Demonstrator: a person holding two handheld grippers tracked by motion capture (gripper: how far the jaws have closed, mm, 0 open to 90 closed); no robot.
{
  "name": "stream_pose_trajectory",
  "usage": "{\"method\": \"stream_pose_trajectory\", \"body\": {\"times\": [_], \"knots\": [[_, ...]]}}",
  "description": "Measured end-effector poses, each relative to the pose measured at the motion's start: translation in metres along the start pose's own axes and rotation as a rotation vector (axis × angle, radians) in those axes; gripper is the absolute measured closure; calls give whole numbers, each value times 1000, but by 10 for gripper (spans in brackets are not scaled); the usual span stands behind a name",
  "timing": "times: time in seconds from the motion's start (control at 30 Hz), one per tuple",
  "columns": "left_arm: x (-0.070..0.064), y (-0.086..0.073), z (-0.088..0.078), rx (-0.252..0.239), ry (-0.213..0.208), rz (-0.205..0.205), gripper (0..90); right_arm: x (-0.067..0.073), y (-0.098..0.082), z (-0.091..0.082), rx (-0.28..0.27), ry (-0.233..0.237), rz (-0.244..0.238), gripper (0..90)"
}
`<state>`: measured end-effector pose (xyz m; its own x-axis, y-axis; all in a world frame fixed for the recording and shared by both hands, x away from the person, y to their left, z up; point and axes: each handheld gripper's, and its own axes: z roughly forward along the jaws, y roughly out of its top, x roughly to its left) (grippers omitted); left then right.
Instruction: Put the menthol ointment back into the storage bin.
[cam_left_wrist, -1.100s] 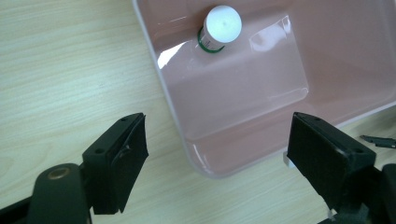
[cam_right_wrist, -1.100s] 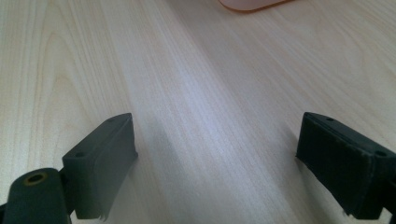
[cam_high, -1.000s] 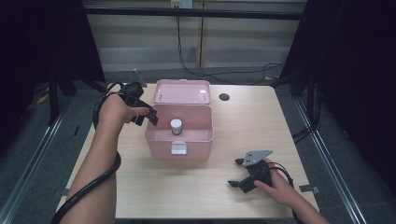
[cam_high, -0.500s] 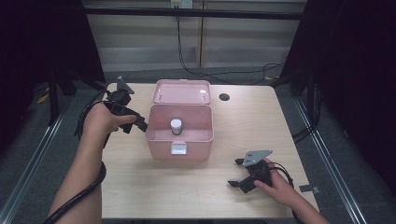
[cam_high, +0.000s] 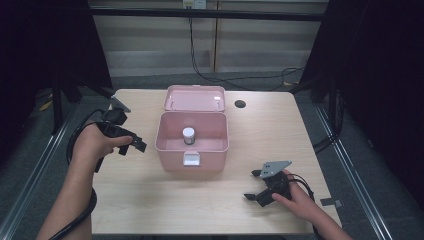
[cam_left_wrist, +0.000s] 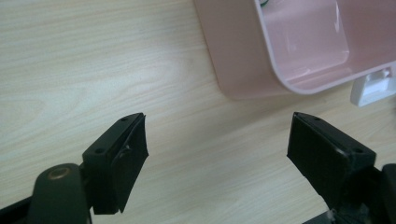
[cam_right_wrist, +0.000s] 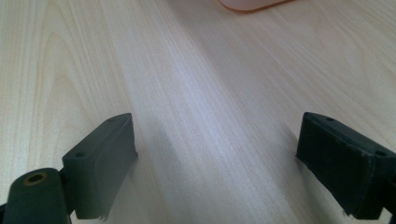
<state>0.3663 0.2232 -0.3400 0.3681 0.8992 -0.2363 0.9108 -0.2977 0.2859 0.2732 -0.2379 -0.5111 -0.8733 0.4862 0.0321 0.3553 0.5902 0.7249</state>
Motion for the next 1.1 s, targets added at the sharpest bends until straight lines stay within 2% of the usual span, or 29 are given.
{"method": "stream_pose_trajectory", "body": {"times": [0.13,0.3,0.47,0.67,1.03,1.1], "knots": [[5,-8,6,-11,-22,1,197,0,0,0,-1,0,0,110],[12,-14,11,-27,-28,4,198,0,0,0,0,-1,2,110],[15,-21,18,-45,-35,6,201,0,0,0,-1,-1,1,110],[16,-29,29,-61,-34,30,201,1,0,0,3,-2,5,110],[16,-53,67,-36,-36,59,202,1,0,0,2,-3,5,110],[16,-58,74,-48,-47,61,201,1,0,0,2,-2,6,110]]}}
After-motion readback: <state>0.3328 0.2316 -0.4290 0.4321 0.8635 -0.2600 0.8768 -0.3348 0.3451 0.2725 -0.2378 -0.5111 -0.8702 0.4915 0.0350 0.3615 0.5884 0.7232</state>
